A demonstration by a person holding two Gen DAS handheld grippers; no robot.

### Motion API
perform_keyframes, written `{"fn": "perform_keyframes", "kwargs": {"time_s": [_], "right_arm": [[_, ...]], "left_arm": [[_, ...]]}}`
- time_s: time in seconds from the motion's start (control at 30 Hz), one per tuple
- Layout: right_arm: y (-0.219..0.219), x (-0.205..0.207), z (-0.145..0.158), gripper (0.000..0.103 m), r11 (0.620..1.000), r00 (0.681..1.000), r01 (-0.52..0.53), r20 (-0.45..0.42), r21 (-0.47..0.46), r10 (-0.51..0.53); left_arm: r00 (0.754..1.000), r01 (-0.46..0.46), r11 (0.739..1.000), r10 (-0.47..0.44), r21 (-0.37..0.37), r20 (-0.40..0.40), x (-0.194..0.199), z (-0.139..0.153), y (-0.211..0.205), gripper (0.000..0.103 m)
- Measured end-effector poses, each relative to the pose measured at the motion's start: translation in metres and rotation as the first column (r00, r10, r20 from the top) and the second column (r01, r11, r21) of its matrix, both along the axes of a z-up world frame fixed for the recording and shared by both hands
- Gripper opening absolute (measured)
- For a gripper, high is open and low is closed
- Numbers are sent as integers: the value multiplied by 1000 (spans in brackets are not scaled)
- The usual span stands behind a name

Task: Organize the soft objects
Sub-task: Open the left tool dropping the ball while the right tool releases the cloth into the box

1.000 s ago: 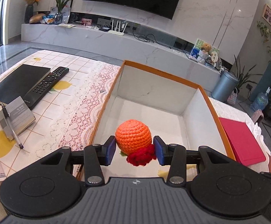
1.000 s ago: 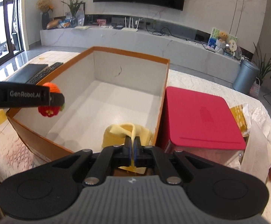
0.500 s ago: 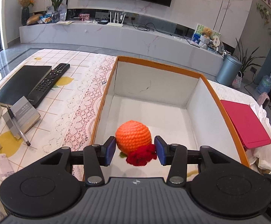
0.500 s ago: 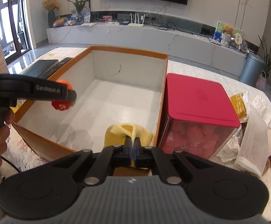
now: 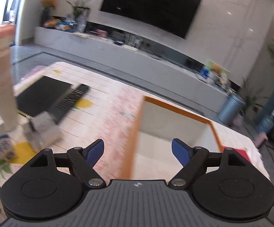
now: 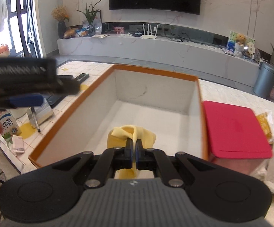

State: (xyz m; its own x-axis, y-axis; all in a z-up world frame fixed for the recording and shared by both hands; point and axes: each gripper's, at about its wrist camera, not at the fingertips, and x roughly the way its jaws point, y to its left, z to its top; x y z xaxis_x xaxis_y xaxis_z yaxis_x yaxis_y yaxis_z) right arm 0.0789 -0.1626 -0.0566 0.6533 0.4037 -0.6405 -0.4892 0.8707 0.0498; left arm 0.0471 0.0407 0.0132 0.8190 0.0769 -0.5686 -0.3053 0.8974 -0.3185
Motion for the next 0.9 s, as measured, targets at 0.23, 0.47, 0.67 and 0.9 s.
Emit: {"fn": "perform_keyframes", "kwargs": {"time_s": [0.23,0.47,0.67,0.9], "right_arm": [[24,-3,-12,5,998,997,-62,-54,31,63],[27,-4,-22,44,994,987,-76,-138,73,86],[25,-11,-23,40,992,985,-72,-149,106,87],[22,-11,-25,29,986,982,-57,-172,156,84]], "left_arm": [[998,-42,990,35,-135,-49,12,-29,34,96],[996,85,979,-88,-187,-6,20,-43,23,93],[985,156,972,-166,-177,-44,33,-59,8,71],[980,188,980,-192,-66,-54,38,-56,-11,70]]}}
